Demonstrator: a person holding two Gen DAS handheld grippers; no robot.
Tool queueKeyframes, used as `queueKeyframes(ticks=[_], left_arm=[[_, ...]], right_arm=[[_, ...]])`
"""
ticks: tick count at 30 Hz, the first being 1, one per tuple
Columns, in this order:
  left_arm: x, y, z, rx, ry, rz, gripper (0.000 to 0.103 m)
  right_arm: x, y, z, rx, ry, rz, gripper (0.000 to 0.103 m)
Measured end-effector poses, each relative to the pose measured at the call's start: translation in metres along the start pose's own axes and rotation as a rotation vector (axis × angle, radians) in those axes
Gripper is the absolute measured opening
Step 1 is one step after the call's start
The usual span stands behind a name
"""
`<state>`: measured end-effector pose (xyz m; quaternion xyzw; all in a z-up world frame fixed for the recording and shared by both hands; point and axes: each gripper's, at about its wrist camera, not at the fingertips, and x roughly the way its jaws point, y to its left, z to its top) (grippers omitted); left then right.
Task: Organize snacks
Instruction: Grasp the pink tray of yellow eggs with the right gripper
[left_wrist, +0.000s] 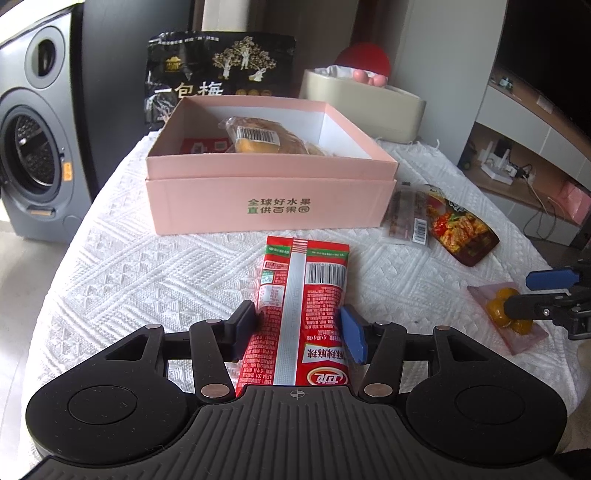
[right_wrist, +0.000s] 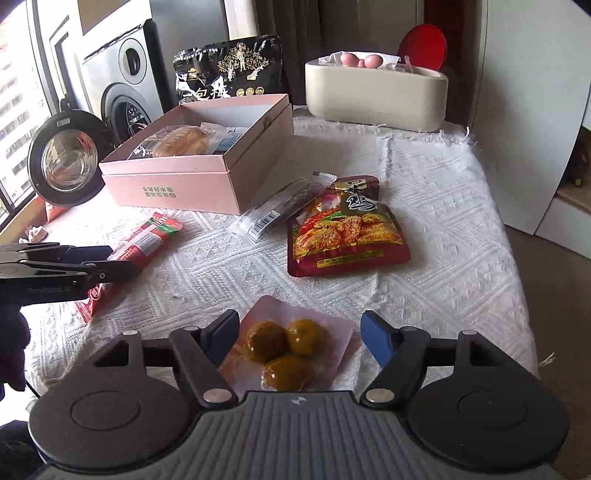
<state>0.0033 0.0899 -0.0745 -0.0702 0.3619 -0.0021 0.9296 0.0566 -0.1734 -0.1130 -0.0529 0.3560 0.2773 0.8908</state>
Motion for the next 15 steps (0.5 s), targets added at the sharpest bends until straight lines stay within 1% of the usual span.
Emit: queueKeyframes(ticks=[2, 3, 5, 8, 9, 11, 12, 13, 15], left_arm=[[0.000, 0.000, -0.001, -0.002, -0.006, 0.001, 0.057], [0.000, 0.000, -0.001, -0.002, -0.008, 0.003, 0.057], [0.000, -0.002, -0.002, 0.004, -0.012, 0.008, 0.057], [-0.001, -0.003, -0.004, 0.022, -0.019, 0.009, 0.057], [-0.001, -0.003, -0.004, 0.025, -0.020, 0.008, 0.057], [-0.001, -0.002, -0.004, 0.026, -0.015, 0.005, 0.057], [-0.001, -0.002, -0.003, 0.027, -0.009, 0.005, 0.057], [-0.001, -0.002, -0.002, 0.031, -0.001, 0.006, 0.057], [-0.001, -0.005, 0.001, 0.047, 0.021, 0.011, 0.057]], right_arm=[[-0.003, 0.006, -0.008, -0.013, -0.016, 0.014, 0.069], [-0.003, 0.008, -0.011, -0.017, -0.010, 0.017, 0.065], [0.003, 0.010, -0.014, -0.024, 0.014, 0.008, 0.061], [0.007, 0.010, -0.016, -0.022, -0.003, -0.011, 0.061], [0.006, 0.011, -0.015, -0.027, -0.005, -0.015, 0.058], [0.006, 0.014, -0.015, -0.049, -0.004, -0.029, 0.048], [0.005, 0.015, -0.015, -0.054, -0.003, -0.028, 0.044], [0.005, 0.016, -0.015, -0.053, -0.002, -0.022, 0.043], [0.003, 0.016, -0.014, -0.048, -0.011, -0.015, 0.042]])
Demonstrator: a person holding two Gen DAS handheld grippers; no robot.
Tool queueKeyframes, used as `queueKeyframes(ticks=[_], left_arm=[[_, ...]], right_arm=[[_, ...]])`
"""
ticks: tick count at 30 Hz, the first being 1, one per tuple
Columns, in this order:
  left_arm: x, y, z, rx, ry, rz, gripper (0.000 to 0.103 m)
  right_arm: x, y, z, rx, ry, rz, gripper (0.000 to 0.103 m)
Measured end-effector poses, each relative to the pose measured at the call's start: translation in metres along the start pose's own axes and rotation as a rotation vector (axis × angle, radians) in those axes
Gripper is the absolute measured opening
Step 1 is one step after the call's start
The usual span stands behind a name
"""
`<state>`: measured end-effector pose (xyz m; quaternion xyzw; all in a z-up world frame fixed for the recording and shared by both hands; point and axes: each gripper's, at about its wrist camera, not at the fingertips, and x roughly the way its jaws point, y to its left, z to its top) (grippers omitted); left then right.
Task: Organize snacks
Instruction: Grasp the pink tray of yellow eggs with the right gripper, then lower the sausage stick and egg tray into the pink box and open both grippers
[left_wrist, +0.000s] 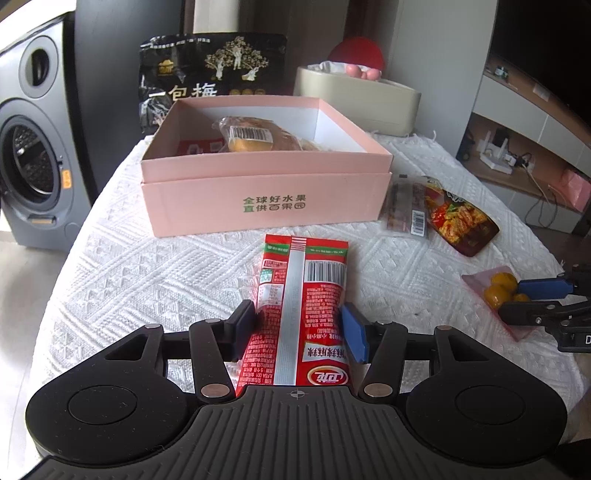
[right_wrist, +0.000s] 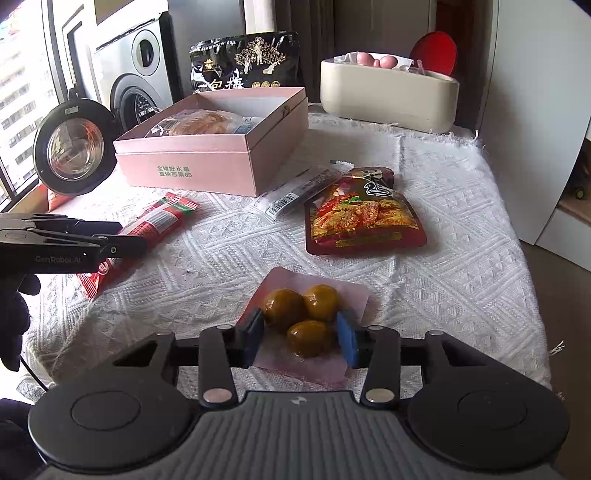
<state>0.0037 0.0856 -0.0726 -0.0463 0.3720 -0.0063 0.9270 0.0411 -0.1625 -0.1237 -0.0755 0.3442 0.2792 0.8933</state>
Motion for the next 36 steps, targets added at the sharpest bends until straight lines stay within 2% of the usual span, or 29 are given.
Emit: queueKeyframes(ticks=[2, 4, 5, 8, 11, 13, 18, 20, 25, 27, 29, 36], left_arm=[[0.000, -0.003, 0.002, 0.015, 0.021, 0.004, 0.057], [-0.001, -0.006, 0.002, 0.028, 0.034, 0.011, 0.057], [-0.002, -0.007, 0.002, 0.033, 0.038, 0.015, 0.057], [-0.005, -0.010, 0.000, 0.029, 0.039, 0.016, 0.056], [-0.012, -0.006, -0.003, -0.018, 0.036, -0.012, 0.053], [-0.020, -0.005, -0.006, -0.045, 0.033, -0.051, 0.051], [-0.031, -0.008, -0.015, -0.060, 0.034, -0.100, 0.051], [-0.032, -0.011, -0.017, -0.061, 0.036, -0.107, 0.051], [-0.028, -0.022, -0.017, -0.025, 0.049, -0.076, 0.051], [-0.027, -0.029, -0.018, 0.012, 0.050, -0.050, 0.052], [-0.027, -0.033, -0.019, 0.030, 0.050, -0.036, 0.055], [-0.027, -0.026, -0.022, 0.010, 0.034, -0.063, 0.055]], right_arm=[[-0.002, 0.002, 0.000, 0.001, -0.011, 0.009, 0.042], [-0.006, 0.004, 0.002, -0.002, -0.025, 0.022, 0.038], [-0.008, 0.005, 0.003, -0.006, -0.030, 0.028, 0.025], [-0.015, 0.009, 0.007, -0.024, -0.057, 0.038, 0.026], [-0.017, 0.013, 0.006, -0.046, -0.060, 0.025, 0.026], [-0.017, 0.013, 0.003, -0.047, -0.056, 0.019, 0.027], [-0.017, 0.015, -0.003, -0.062, -0.077, 0.002, 0.055], [-0.014, 0.016, -0.002, -0.066, -0.079, 0.007, 0.058], [0.009, 0.016, 0.000, -0.070, -0.038, 0.014, 0.058], [0.010, 0.017, -0.001, -0.081, -0.057, 0.000, 0.058], [0.008, 0.019, -0.001, -0.103, -0.061, 0.001, 0.052], [-0.003, 0.015, 0.000, -0.070, -0.077, 0.023, 0.051]])
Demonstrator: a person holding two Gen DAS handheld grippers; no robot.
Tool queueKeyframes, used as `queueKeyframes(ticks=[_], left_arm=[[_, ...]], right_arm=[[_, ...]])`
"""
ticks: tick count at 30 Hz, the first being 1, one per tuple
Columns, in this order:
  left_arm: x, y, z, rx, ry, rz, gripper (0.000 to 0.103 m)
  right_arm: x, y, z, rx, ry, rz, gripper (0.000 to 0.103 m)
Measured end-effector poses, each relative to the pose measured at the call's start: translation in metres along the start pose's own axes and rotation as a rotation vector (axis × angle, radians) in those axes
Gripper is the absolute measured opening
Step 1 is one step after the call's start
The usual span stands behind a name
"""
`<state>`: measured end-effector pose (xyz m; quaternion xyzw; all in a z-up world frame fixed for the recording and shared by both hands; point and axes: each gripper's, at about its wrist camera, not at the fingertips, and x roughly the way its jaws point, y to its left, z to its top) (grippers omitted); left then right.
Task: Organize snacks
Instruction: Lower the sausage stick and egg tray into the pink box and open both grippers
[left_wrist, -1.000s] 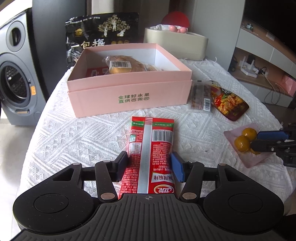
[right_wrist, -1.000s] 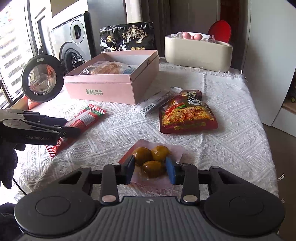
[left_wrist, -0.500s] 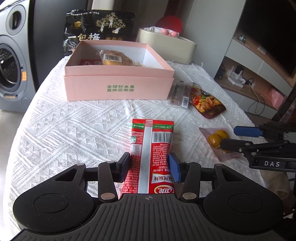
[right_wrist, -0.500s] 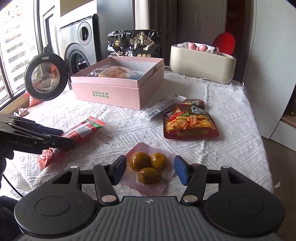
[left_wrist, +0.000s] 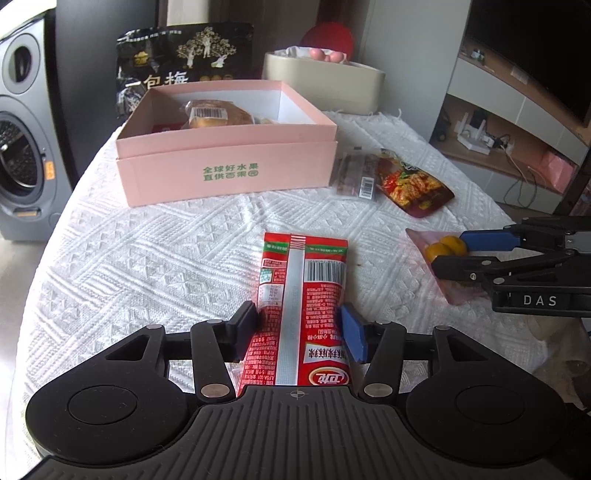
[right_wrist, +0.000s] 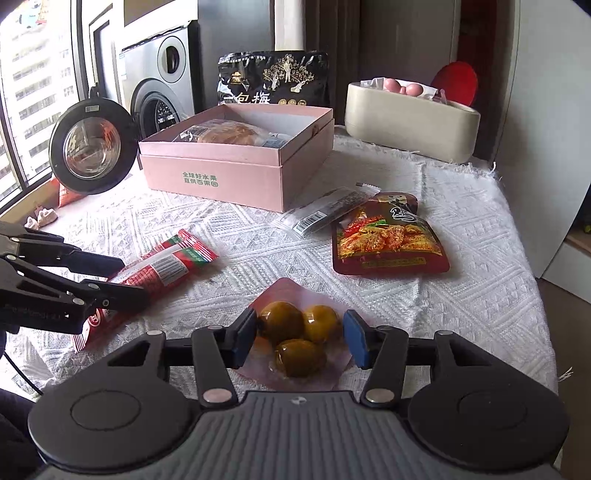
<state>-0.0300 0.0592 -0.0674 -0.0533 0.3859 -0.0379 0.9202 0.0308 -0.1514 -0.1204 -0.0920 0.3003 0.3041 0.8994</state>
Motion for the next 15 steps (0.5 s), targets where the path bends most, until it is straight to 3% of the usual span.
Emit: queueKeyframes(ticks=[4, 6, 9, 11, 13, 15], left_arm=[[-0.012, 0.010, 0.008, -0.075, -0.047, -0.043, 0.050], [-0.031, 0.015, 0.031, -0.076, -0.131, -0.061, 0.049], [-0.067, 0.024, 0.083, -0.027, -0.315, -0.001, 0.049], [-0.077, 0.030, 0.117, 0.007, -0.388, 0.067, 0.050], [-0.064, 0.036, 0.142, 0.039, -0.379, 0.115, 0.050], [-0.029, 0.050, 0.160, 0.016, -0.292, 0.135, 0.050]], right_arm=[[-0.014, -0.002, 0.017, -0.002, -0.047, 0.009, 0.051], [-0.028, -0.005, 0.039, -0.017, -0.102, 0.023, 0.050], [-0.055, -0.010, 0.097, -0.042, -0.250, 0.031, 0.048], [-0.062, -0.014, 0.135, -0.036, -0.319, 0.032, 0.048], [-0.056, -0.015, 0.167, -0.031, -0.358, 0.039, 0.048], [-0.038, -0.015, 0.190, -0.008, -0.348, 0.047, 0.048]])
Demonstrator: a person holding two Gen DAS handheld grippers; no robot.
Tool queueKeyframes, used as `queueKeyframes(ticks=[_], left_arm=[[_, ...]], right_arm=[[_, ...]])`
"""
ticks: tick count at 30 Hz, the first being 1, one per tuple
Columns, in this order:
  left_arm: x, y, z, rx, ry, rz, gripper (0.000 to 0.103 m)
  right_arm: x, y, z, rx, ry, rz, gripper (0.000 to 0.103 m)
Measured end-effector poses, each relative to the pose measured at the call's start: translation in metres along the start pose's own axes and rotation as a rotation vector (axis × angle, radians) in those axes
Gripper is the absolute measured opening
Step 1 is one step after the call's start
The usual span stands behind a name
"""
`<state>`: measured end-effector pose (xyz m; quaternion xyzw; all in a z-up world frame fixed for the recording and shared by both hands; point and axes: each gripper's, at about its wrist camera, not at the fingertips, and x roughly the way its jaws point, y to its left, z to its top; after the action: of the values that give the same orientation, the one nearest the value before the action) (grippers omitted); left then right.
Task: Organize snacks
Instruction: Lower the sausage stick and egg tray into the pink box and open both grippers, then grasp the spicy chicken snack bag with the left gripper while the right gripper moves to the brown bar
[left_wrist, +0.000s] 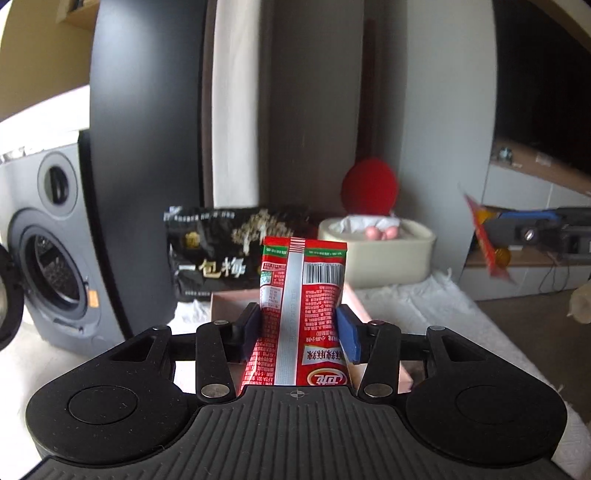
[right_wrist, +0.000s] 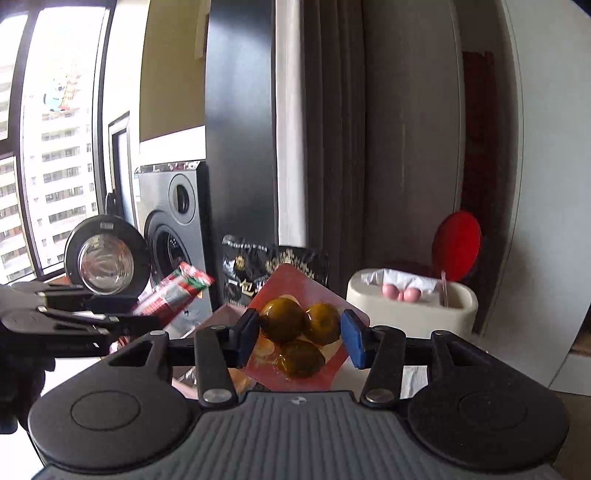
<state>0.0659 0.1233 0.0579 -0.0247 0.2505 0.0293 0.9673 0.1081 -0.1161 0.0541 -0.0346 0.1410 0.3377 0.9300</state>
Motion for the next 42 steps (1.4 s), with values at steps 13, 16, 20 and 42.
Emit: queueKeyframes(ticks=[13, 16, 20, 42], left_arm=[[0.128, 0.073, -0.007, -0.273, 0.115, -0.101, 0.052], [0.115, 0.078, -0.002, -0.286, 0.075, -0.131, 0.052], [0.088, 0.077, -0.006, -0.298, 0.020, -0.116, 0.052], [0.034, -0.052, -0.123, -0.091, 0.273, -0.239, 0.049]], right_arm=[[0.176, -0.001, -0.018, 0.133, 0.299, 0.051, 0.048], [0.212, 0.007, -0.025, 0.128, 0.345, 0.044, 0.048], [0.234, 0.008, -0.030, 0.156, 0.399, 0.095, 0.048], [0.132, -0.096, -0.119, 0.224, 0.392, -0.095, 0.041]])
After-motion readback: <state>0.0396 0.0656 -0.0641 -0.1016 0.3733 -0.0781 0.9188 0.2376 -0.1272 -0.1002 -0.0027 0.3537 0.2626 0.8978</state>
